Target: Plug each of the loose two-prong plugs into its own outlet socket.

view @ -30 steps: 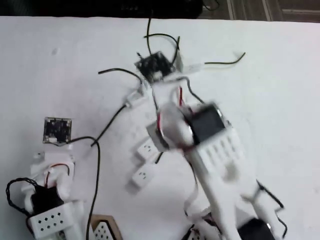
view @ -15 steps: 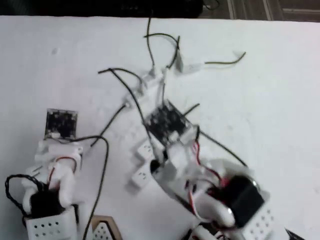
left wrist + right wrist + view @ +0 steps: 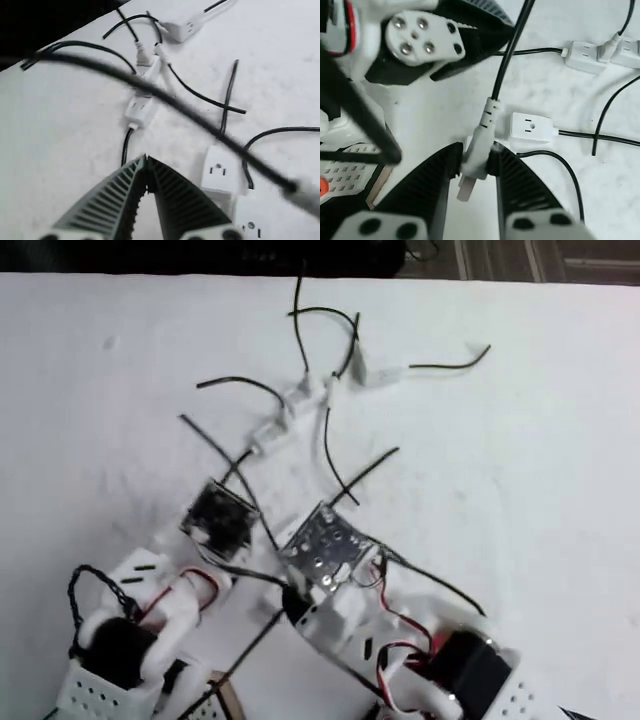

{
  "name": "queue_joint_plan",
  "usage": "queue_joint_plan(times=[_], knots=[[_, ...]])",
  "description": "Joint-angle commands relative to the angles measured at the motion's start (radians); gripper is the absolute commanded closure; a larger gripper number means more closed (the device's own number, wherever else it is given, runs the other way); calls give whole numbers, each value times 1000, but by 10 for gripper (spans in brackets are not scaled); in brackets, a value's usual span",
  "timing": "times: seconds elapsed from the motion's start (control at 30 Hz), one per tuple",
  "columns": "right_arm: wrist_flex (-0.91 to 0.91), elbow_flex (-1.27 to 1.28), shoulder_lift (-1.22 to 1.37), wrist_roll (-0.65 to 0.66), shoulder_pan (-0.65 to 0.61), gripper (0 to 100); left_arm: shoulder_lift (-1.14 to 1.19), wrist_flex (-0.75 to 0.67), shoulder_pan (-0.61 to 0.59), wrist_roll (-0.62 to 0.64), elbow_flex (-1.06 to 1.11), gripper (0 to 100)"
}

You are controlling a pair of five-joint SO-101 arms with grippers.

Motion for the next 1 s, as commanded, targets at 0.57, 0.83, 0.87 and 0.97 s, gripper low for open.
queue_joint_plan(times=[0.57, 0.83, 0.87, 0.97], knots=[[-332, 230, -8, 64, -71, 981, -252, 199, 268, 2, -63, 977], [-331, 232, -7, 64, -70, 981, -278, 186, 170, 3, -66, 977], [-331, 232, -7, 64, -68, 981, -278, 186, 131, 5, -78, 977], [-332, 232, -7, 64, -50, 981, -278, 183, 25, 8, -101, 977]])
